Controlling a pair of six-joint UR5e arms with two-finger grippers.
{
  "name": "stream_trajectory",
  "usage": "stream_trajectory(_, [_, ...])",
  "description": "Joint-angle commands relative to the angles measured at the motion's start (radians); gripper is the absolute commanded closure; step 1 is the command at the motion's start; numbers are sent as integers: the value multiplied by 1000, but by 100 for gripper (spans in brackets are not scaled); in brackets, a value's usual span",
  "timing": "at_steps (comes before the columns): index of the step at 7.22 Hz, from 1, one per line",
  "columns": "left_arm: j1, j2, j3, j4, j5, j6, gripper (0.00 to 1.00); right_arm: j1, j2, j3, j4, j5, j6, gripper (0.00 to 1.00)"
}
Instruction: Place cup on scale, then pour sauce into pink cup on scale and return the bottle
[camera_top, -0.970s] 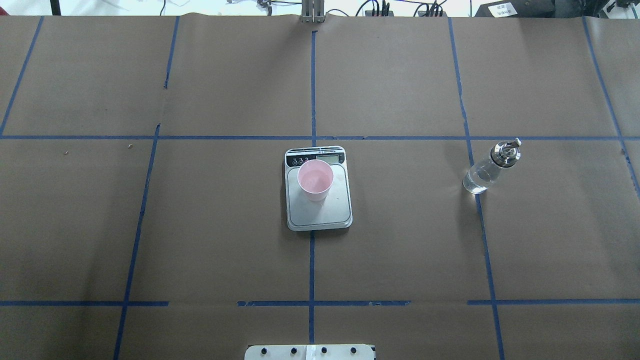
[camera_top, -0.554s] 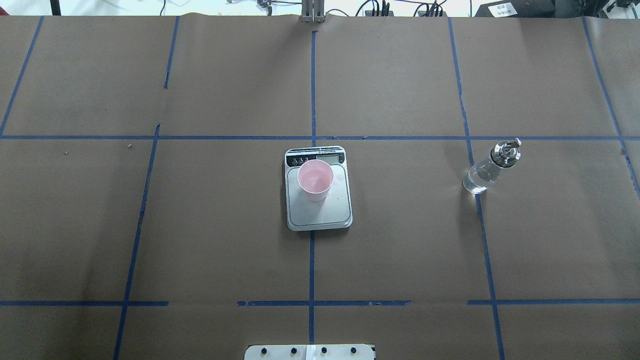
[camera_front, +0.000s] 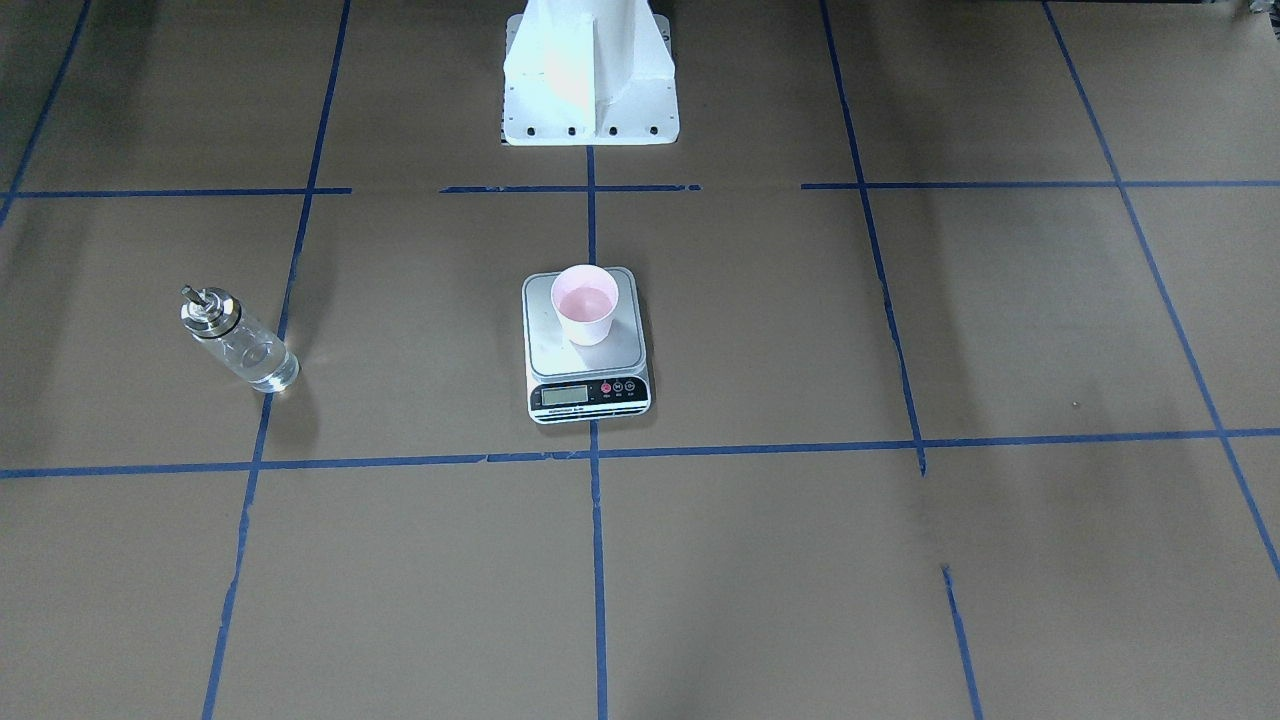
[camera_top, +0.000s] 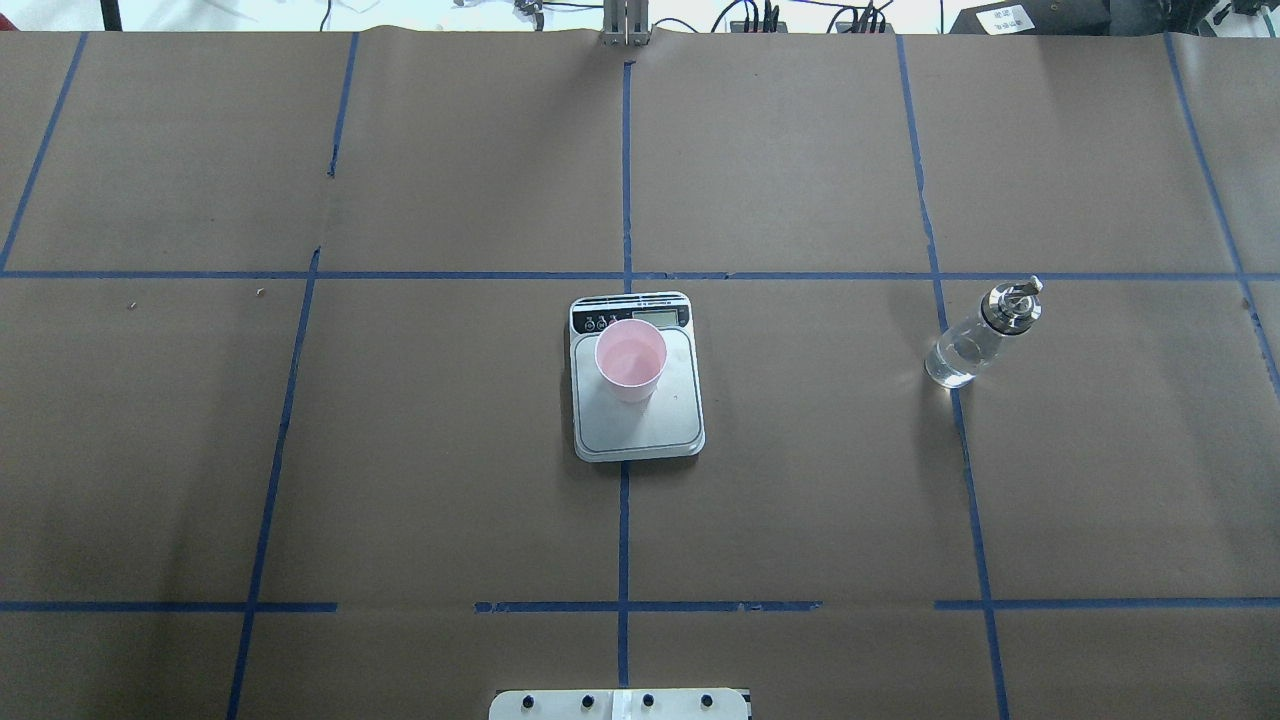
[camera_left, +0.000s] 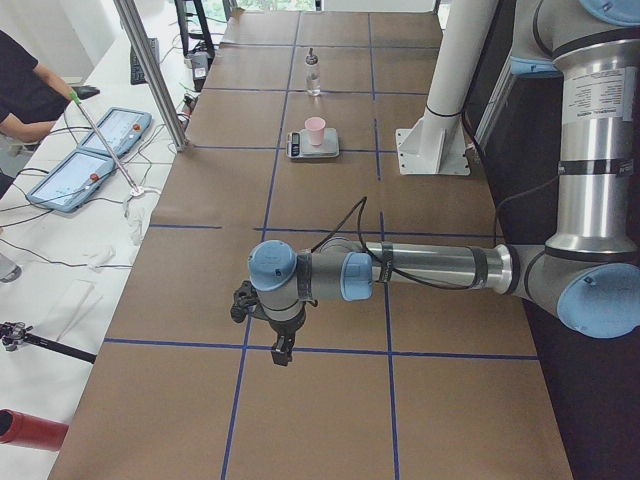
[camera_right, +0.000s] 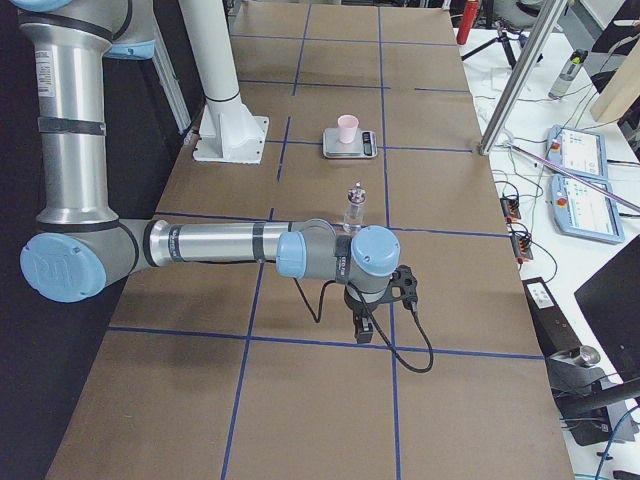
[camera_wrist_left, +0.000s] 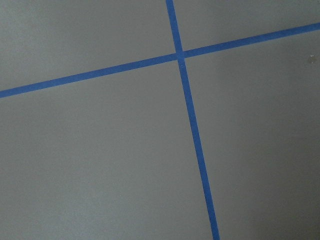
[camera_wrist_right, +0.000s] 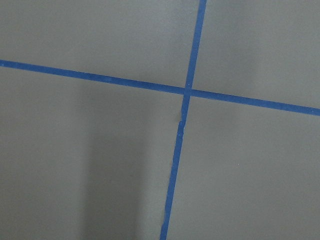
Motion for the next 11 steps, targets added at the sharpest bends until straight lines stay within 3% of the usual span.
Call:
stream_trajectory(1, [0,-2,2,0,-1,-58,0,-1,1,0,1,-1,0,0])
stream_trajectory(3, [0,-2,-5,-20,-3,-199,0,1,2,0,0,-1,2,0])
stream_trajectory(11, [0,-11,2,-32,-6,-201,0,-1,2,0,0,0,2,0])
